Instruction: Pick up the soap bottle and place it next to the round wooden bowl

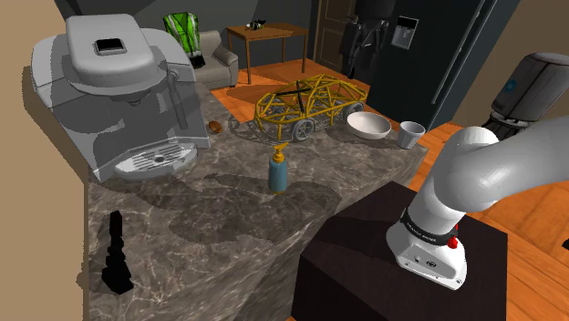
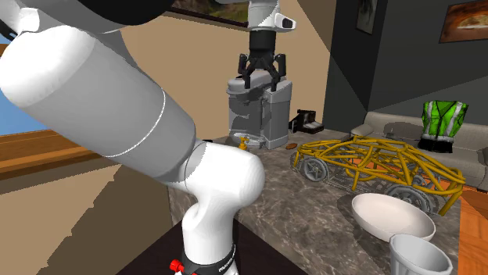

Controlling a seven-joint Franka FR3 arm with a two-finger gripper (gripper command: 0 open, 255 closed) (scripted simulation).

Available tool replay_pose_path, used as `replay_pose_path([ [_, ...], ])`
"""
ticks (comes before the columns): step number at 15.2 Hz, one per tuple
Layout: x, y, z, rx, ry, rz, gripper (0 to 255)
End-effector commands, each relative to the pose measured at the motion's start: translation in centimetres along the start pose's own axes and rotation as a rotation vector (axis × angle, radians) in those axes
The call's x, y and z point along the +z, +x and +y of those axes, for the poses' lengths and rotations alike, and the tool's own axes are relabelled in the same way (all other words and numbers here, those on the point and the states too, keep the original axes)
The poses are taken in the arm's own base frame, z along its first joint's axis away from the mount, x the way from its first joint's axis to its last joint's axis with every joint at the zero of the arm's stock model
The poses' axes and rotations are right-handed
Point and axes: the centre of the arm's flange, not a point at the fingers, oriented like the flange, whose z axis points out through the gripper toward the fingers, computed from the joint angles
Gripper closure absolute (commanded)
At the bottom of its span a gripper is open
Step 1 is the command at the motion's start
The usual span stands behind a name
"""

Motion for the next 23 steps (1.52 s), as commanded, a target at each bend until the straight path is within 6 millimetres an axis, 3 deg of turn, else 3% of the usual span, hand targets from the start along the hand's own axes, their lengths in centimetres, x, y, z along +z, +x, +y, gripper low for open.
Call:
replay_pose_path([
  [1,0.0,0.0,0.0,0.0,0.0,0.0,0],
  [12,13.1,0.9,-5.0,-0.087,0.043,0.149,0],
  [23,25.4,3.2,-10.6,-0.172,0.085,0.295,0],
])
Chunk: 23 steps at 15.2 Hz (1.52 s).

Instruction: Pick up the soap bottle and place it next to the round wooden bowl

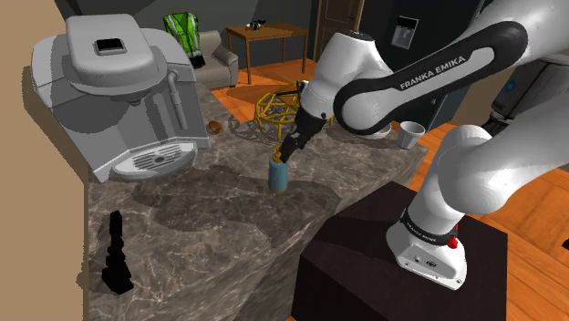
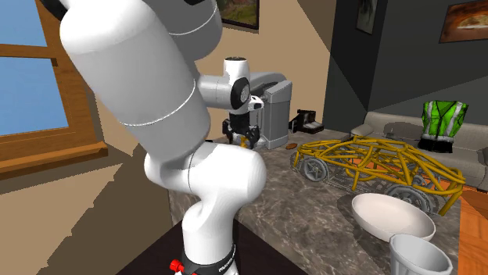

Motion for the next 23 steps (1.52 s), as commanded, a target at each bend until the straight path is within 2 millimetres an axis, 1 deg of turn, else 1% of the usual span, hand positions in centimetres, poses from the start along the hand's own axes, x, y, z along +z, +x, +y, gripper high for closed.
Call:
replay_pose_path([
  [1,1.6,0.2,-0.6,-0.007,0.004,0.018,0],
  [8,5.1,0.2,-0.6,-0.007,0.004,0.018,0],
  [15,5.1,0.2,-0.6,-0.007,0.004,0.017,0],
  [16,5.1,0.2,-0.6,-0.007,0.004,0.017,255],
  [23,5.1,0.2,-0.6,-0.007,0.004,0.017,255],
])
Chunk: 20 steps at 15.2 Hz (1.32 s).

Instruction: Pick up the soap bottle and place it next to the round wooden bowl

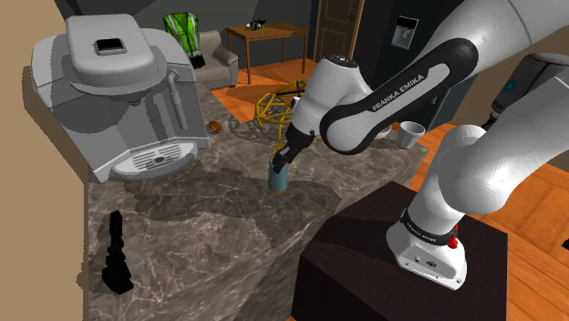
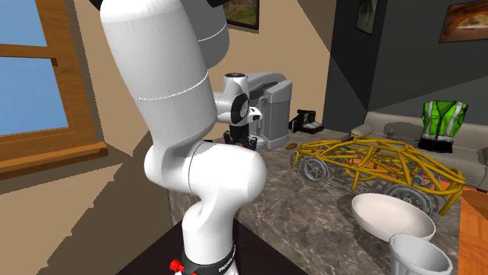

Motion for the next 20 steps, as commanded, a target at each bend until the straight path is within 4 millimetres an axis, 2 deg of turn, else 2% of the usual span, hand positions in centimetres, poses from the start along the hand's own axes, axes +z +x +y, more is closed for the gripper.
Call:
replay_pose_path([
  [1,0.0,0.0,0.0,0.0,0.0,-0.001,255],
  [2,0.0,0.0,0.0,0.0,0.0,-0.001,255],
  [20,-8.9,3.1,-1.0,0.0,0.0,-0.001,255],
])
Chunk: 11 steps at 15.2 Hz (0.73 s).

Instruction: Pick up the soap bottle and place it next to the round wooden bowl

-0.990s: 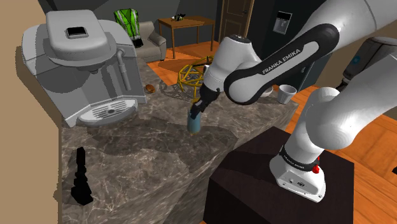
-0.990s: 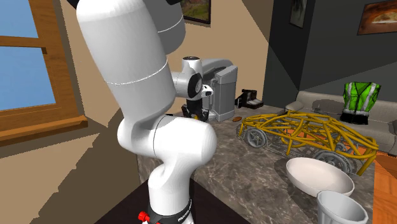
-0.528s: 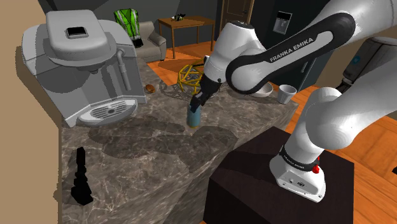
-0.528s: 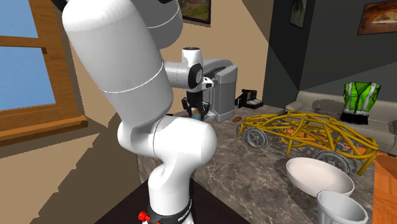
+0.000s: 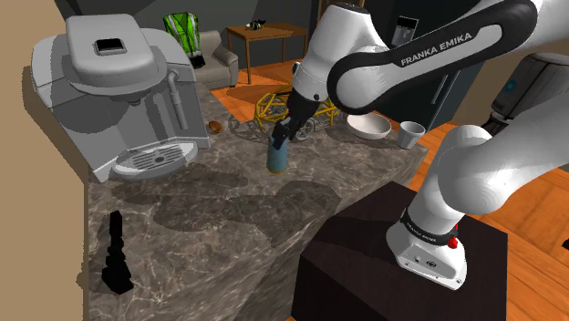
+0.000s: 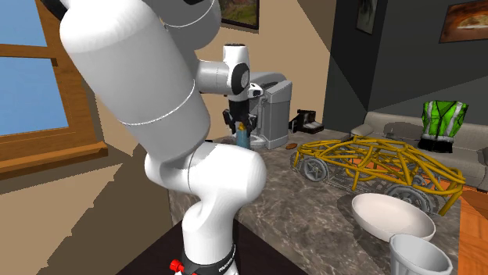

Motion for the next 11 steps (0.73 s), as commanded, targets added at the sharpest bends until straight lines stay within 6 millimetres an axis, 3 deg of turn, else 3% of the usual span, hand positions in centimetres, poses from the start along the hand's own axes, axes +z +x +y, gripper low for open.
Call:
replay_pose_path([
  [1,-1.0,0.3,-0.1,0.0,0.0,-0.001,255],
  [11,-6.0,2.0,-0.7,0.0,0.0,-0.001,255],
])
